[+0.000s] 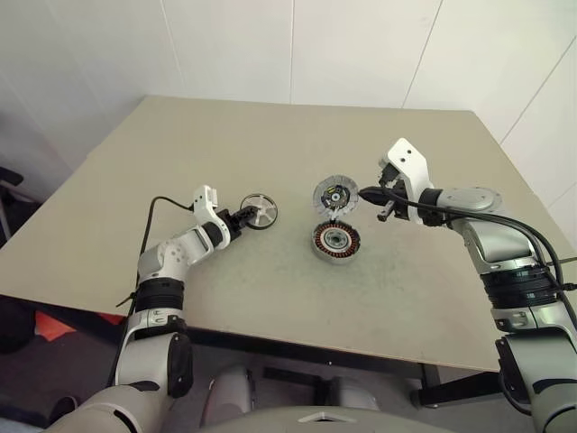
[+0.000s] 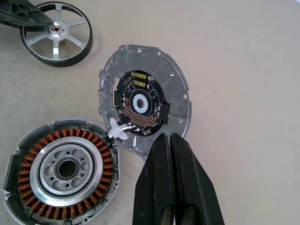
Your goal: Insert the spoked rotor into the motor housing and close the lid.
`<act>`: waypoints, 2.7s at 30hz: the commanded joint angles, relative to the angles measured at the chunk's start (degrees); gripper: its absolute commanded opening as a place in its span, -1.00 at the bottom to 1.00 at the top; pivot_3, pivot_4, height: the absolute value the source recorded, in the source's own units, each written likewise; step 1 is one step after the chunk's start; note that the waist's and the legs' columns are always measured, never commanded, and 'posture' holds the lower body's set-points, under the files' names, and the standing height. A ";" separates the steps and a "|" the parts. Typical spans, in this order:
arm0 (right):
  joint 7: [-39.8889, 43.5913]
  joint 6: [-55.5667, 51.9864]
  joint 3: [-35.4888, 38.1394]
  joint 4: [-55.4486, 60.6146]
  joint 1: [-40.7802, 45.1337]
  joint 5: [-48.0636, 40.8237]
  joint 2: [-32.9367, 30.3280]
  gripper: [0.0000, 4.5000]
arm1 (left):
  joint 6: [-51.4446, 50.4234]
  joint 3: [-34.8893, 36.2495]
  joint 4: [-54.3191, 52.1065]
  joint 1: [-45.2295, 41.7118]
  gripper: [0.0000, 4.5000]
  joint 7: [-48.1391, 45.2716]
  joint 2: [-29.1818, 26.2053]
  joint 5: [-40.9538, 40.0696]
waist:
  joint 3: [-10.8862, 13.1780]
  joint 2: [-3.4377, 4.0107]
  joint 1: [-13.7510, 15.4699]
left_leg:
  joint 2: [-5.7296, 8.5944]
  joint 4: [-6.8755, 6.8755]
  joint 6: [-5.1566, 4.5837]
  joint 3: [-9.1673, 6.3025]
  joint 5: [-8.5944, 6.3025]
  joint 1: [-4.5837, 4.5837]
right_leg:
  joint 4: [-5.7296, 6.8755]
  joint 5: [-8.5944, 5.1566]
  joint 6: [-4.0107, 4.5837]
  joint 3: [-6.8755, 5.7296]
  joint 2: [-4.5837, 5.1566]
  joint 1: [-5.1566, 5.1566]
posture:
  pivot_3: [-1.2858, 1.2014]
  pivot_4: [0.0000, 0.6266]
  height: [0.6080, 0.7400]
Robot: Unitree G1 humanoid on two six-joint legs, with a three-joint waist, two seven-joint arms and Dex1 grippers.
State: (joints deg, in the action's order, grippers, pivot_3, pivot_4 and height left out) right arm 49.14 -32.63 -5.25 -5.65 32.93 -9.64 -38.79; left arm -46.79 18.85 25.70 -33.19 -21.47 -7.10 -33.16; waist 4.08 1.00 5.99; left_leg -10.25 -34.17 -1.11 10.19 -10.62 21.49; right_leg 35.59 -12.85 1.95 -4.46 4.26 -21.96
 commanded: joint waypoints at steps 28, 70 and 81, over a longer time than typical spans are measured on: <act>-5.16 12.37 2.19 -22.51 5.41 9.34 -6.79 -1.00 | -33.72 9.46 -5.07 -8.75 -0.23 12.13 7.97 -27.44 | 0.04 -0.06 0.11 | 0.09 -0.07 -0.14 0.01 -0.07 0.12 | -0.01 0.01 0.01 0.01 0.01 -0.03 | 0.03 -1.00 1.00; -7.00 11.06 3.62 -18.73 2.59 9.35 -5.18 -1.00 | -21.11 -5.82 14.77 -17.58 0.10 -3.85 9.37 -5.88 | 0.05 -0.07 0.53 | 0.30 -0.08 -0.54 -0.06 -0.04 0.24 | -0.04 0.01 0.01 0.00 0.15 -0.04 | 0.03 -1.00 1.00; -7.08 11.44 3.52 -19.27 2.81 9.60 -5.06 -1.00 | -21.94 -4.53 10.71 -17.64 0.74 -4.66 8.13 -7.14 | 0.05 -0.06 1.14 | 0.29 -0.08 -0.53 -0.06 -0.03 0.22 | -0.03 0.01 0.01 0.00 0.15 -0.04 | 0.03 -1.00 1.00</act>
State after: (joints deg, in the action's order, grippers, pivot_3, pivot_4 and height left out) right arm 42.41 -22.02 -2.95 -26.08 34.70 -0.17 -43.60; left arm -68.28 13.62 38.95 -49.94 -25.94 1.50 -39.81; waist 4.13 0.93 7.14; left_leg -9.97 -34.24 -1.64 10.13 -10.65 21.72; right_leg 35.56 -12.83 1.97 -4.46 4.41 -22.01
